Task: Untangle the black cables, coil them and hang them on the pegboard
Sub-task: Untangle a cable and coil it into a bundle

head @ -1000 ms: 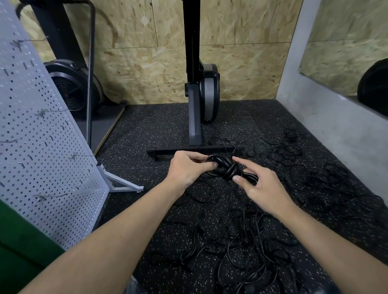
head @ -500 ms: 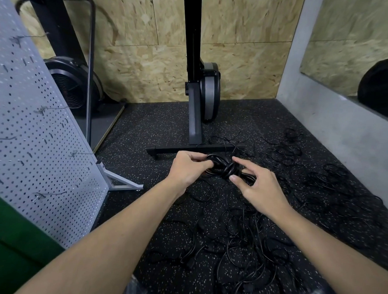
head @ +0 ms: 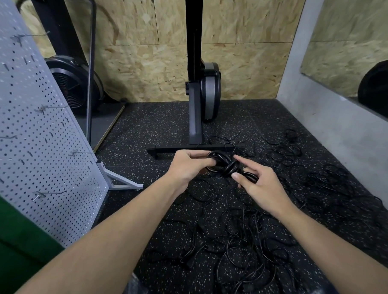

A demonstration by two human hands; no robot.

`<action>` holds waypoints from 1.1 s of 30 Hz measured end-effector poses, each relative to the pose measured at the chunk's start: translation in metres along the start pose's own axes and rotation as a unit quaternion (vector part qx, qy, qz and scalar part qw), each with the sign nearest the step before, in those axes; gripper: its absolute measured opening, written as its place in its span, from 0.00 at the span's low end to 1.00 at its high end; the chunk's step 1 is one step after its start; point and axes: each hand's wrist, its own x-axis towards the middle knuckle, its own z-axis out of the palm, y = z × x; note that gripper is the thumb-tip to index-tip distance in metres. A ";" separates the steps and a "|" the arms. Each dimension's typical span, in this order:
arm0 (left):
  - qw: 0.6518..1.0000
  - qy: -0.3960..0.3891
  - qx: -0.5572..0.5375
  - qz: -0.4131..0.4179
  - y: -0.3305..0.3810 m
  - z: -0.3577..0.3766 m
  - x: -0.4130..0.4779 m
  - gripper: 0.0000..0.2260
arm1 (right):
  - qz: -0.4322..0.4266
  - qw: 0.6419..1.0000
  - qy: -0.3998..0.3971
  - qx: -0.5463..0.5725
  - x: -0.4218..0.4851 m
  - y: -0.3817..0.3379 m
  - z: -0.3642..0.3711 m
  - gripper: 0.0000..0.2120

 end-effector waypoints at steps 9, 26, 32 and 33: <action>1.000 -0.026 -0.007 -0.010 0.010 -0.002 -0.006 0.11 | 0.008 0.999 0.031 -0.028 -0.002 -0.004 0.000 0.24; 0.969 0.070 0.213 0.104 0.004 0.011 -0.010 0.03 | -0.030 0.993 0.060 -0.098 -0.012 -0.012 0.012 0.25; 0.988 0.010 0.140 0.067 0.008 -0.001 -0.005 0.05 | 0.002 0.999 0.032 -0.034 -0.007 -0.010 0.005 0.25; 0.990 0.002 0.130 0.060 0.008 -0.002 -0.004 0.06 | 0.008 0.999 0.024 -0.023 -0.006 -0.009 0.005 0.25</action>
